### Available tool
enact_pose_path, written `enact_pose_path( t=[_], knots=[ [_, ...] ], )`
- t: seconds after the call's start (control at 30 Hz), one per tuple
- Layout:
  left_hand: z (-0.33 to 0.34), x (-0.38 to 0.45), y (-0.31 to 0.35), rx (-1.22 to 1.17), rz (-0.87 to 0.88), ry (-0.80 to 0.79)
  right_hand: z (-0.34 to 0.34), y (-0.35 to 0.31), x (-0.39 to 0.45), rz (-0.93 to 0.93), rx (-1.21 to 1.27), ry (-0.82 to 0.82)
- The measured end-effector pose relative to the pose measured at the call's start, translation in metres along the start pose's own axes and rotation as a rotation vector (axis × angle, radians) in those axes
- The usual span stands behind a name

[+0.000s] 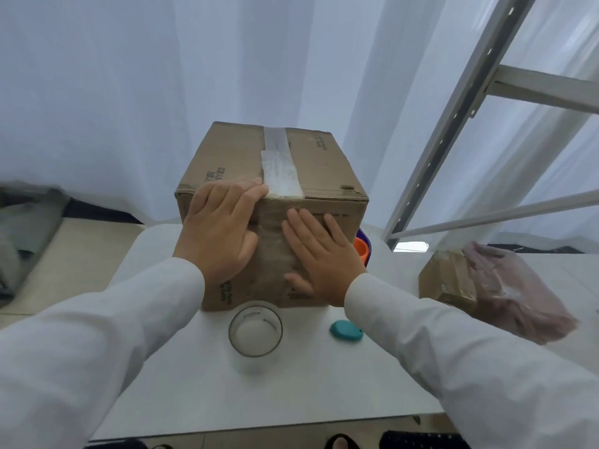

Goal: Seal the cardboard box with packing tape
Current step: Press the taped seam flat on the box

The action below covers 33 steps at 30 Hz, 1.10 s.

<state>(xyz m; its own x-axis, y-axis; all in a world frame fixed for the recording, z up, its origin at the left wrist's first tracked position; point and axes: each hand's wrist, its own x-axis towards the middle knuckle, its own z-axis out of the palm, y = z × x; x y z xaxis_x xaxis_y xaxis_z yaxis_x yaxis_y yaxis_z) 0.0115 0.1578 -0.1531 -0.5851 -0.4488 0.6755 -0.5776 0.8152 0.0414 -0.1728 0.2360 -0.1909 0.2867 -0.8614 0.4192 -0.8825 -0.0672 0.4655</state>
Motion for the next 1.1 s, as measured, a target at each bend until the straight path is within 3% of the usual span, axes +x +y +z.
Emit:
enact_pose_path(
  t=[0.5, 0.63, 0.73, 0.8, 0.9, 1.1],
  knots=[
    [-0.002, 0.0, 0.005, 0.006, -0.031, -0.015, 0.003, -0.017, -0.023, -0.063, -0.192, -0.161],
    [-0.002, 0.0, 0.002, -0.023, -0.044, -0.02, -0.023, -0.002, -0.019, -0.073, 0.002, -0.016],
    [-0.001, 0.001, -0.001, -0.065, -0.037, -0.01, -0.055, 0.019, 0.002, 0.139, 0.224, 0.145],
    [0.001, 0.003, -0.002, -0.066, -0.038, -0.003, -0.073, 0.026, 0.021, 0.221, 0.282, 0.06],
    [0.002, 0.007, -0.003, 0.033, -0.021, 0.017, -0.076, 0.02, 0.039, 0.192, 0.283, -0.174],
    [0.001, 0.016, 0.001, 0.236, 0.058, 0.035, -0.063, 0.01, 0.042, 0.281, 0.283, -0.075]
  ],
)
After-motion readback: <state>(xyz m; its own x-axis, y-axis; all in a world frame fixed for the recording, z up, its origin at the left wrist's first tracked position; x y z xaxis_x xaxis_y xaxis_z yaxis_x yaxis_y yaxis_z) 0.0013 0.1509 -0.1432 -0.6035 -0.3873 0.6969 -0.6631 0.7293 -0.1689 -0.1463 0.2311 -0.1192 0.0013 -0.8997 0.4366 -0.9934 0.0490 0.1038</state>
